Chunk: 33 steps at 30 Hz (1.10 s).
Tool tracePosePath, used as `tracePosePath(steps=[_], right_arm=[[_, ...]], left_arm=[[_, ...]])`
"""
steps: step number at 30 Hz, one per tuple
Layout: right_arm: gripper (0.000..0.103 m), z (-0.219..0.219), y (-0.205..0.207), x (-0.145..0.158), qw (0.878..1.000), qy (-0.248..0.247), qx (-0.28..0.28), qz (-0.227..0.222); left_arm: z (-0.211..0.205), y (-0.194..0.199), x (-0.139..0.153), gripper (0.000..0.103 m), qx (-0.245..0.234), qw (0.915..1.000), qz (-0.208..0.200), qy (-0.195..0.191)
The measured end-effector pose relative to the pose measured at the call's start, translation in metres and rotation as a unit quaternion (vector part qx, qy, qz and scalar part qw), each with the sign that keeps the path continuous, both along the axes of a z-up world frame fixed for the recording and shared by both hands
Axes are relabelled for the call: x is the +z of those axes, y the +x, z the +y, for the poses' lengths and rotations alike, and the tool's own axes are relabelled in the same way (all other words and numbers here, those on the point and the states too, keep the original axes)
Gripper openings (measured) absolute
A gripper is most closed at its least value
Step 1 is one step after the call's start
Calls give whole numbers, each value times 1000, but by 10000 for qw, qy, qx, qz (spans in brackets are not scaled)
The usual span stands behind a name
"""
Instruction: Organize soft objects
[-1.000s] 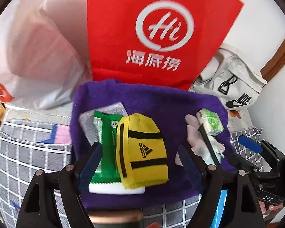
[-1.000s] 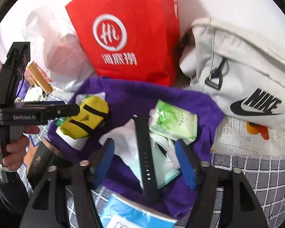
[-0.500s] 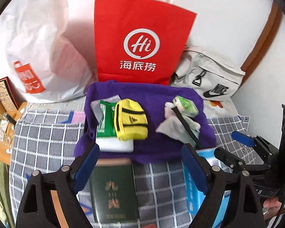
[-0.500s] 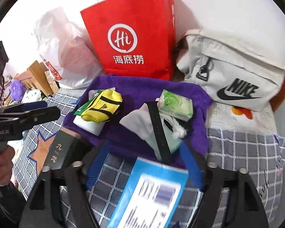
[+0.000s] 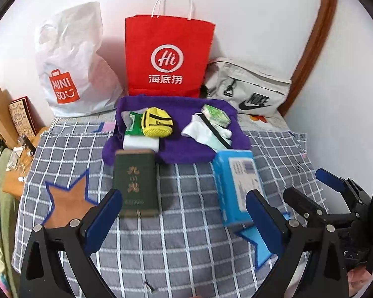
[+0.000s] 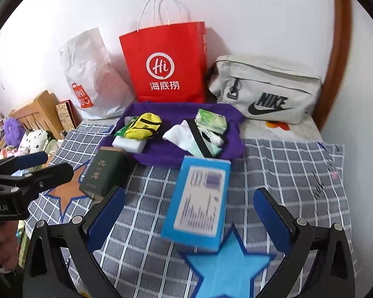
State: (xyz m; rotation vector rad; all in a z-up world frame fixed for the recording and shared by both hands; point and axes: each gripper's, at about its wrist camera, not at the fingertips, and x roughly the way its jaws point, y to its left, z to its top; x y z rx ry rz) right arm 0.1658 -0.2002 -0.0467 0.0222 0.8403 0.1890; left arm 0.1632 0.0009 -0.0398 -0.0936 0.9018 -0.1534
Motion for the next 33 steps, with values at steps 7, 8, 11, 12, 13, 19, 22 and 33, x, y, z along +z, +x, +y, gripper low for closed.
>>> tracePosePath(steps=[7, 8, 11, 12, 13, 19, 22, 33], right_arm=[[102, -6, -60, 11, 9993, -95, -140, -332], [102, -6, -68, 13, 9992, -83, -135, -380], [102, -6, -84, 14, 9989, -54, -138, -452], [102, -6, -88, 14, 9988, -46, -151, -466], [102, -7, -92, 13, 9987, -34, -166, -483], [102, -11, -114, 7, 9985, 2, -192, -516], [102, -15, -120, 5, 9984, 50, -231, -512], [102, -12, -132, 9, 9980, 19, -181, -599]], left_arm=[[-2, -62, 5, 101, 210, 9990, -342, 211], [-2, -68, 6, 101, 249, 9987, -387, 213], [0, -85, 8, 101, 301, 9981, -493, 228], [0, -89, 8, 101, 313, 9979, -505, 255], [-1, -93, 7, 101, 323, 9977, -515, 299], [-4, -116, 1, 101, 361, 9969, -576, 386], [-5, -122, 0, 101, 382, 9965, -602, 432], [-10, -134, 7, 101, 381, 9954, -750, 467]])
